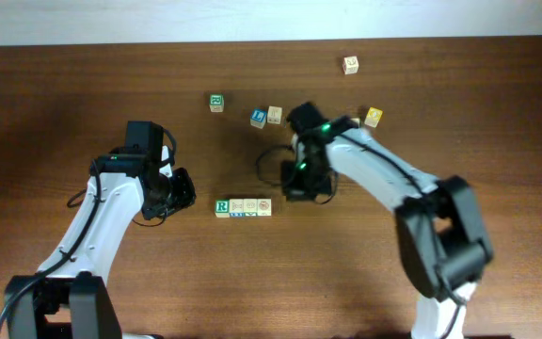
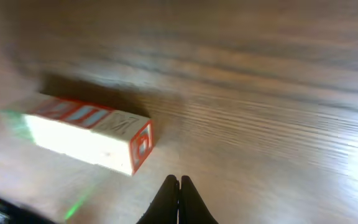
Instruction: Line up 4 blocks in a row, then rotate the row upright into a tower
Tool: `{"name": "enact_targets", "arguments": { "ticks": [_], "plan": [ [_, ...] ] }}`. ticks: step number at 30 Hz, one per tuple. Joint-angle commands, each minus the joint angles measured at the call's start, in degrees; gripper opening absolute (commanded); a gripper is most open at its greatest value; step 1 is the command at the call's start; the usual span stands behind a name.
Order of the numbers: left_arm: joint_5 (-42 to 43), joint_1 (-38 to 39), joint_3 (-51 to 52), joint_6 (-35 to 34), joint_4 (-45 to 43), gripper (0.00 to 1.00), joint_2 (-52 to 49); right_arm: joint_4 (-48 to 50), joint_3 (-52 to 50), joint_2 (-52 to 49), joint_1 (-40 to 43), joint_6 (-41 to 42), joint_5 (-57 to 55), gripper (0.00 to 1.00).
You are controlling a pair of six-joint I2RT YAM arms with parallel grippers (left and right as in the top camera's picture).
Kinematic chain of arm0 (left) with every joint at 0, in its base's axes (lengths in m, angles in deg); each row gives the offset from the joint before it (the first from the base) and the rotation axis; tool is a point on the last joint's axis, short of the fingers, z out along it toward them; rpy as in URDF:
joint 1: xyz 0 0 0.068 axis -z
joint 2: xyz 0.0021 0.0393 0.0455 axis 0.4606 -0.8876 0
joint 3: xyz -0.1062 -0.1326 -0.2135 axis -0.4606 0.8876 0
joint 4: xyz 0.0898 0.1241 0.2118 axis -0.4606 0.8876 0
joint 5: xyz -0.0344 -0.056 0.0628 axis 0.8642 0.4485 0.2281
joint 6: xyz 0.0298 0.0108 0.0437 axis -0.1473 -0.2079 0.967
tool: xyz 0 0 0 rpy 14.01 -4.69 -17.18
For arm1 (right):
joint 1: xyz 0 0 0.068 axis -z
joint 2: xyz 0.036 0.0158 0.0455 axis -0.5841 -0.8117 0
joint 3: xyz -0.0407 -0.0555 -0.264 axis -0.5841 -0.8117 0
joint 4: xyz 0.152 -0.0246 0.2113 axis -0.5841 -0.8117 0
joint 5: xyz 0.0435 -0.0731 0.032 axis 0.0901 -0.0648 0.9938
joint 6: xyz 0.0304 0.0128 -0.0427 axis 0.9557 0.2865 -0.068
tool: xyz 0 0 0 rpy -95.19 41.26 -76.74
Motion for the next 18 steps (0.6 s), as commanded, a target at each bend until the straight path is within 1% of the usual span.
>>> {"name": "enact_targets", "arguments": {
  "ticks": [1,2,3,6,8,9,11,12,14,18],
  "plan": [
    [0.44,0.07,0.28,1.25,0.72,0.56,-0.42,-1.25,2.8,12.22,3.45,-3.56,-0.31,0.04],
    [0.44,0.07,0.28,2.08,0.79,0.59,-0.42,-1.92,2.8,14.32,3.98,-4.33,-0.39,0.05],
    [0.48,0.07,0.28,3.43,0.81,0.59,-0.42,-3.06,2.8,16.92,4.57,-5.31,-0.61,0.04],
    [1.36,0.07,0.28,7.28,0.76,0.57,-0.42,-7.21,2.58,22.29,5.01,-6.58,-6.64,0.04],
    [1.68,0.07,0.28,9.03,0.55,0.55,-0.42,-9.46,1.77,23.04,4.94,-6.58,-12.04,0.04],
    [1.66,0.07,0.28,9.73,0.26,0.54,-0.42,-9.62,0.76,22.82,4.96,-6.56,-12.76,0.05],
    [1.66,0.07,0.28,10.67,-0.81,0.51,-0.42,-7.67,-2.82,21.31,4.94,-6.51,-10.58,0.07],
    [1.64,0.07,0.28,10.69,-1.51,0.5,-0.42,-6.19,-4.57,20.48,4.94,-6.08,-8.59,0.15],
    [1.66,0.07,0.28,10.69,-2.73,0.48,-0.44,-2.69,-7.76,18.51,4.94,-4.52,-5.22,0.2],
    [1.68,0.09,0.28,11.08,-3.37,0.48,-0.57,2.49,-11.41,14.05,4.94,-4.59,-1.03,0.19]
  ]
}}
